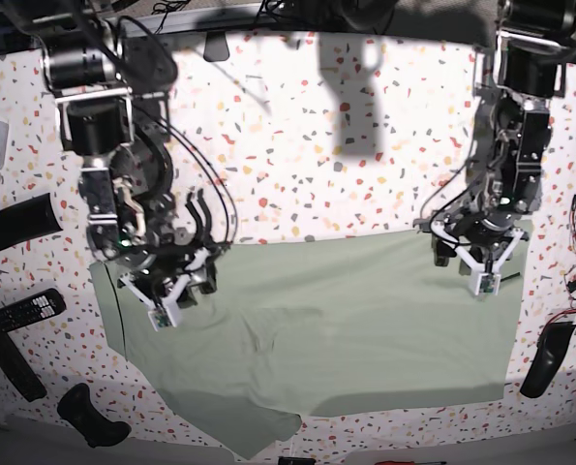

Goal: Fold the T-shirt properly
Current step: 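Pull the gripped shirt edge back toward the arms with both grippers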

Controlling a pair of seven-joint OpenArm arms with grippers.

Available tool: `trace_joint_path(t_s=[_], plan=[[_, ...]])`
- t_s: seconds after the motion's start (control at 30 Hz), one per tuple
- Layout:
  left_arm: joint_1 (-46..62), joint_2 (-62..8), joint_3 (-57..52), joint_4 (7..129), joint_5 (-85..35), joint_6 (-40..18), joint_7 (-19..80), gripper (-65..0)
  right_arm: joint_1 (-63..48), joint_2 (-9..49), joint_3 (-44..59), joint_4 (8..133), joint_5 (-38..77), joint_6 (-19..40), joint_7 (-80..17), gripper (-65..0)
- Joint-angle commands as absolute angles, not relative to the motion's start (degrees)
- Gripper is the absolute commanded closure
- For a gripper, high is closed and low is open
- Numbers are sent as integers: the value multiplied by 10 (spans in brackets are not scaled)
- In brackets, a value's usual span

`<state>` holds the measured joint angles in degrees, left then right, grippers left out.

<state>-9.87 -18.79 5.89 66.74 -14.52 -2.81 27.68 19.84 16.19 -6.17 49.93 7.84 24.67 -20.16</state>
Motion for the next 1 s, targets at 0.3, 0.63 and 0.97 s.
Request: trace_joint_path(t_s=[0.3,0.63,0.97], plan=[[-105,-210,56,672,-177,-39,312,-309,103,209,-60,631,110,261,-247,-297],[-82,-210,56,674,-176,-39,315,-293,124,201,-60,630,152,257,-289,-296],[-20,-210,56,767,-174,-39,334,-249,42,198,-60,668,150,257,-281,-296]])
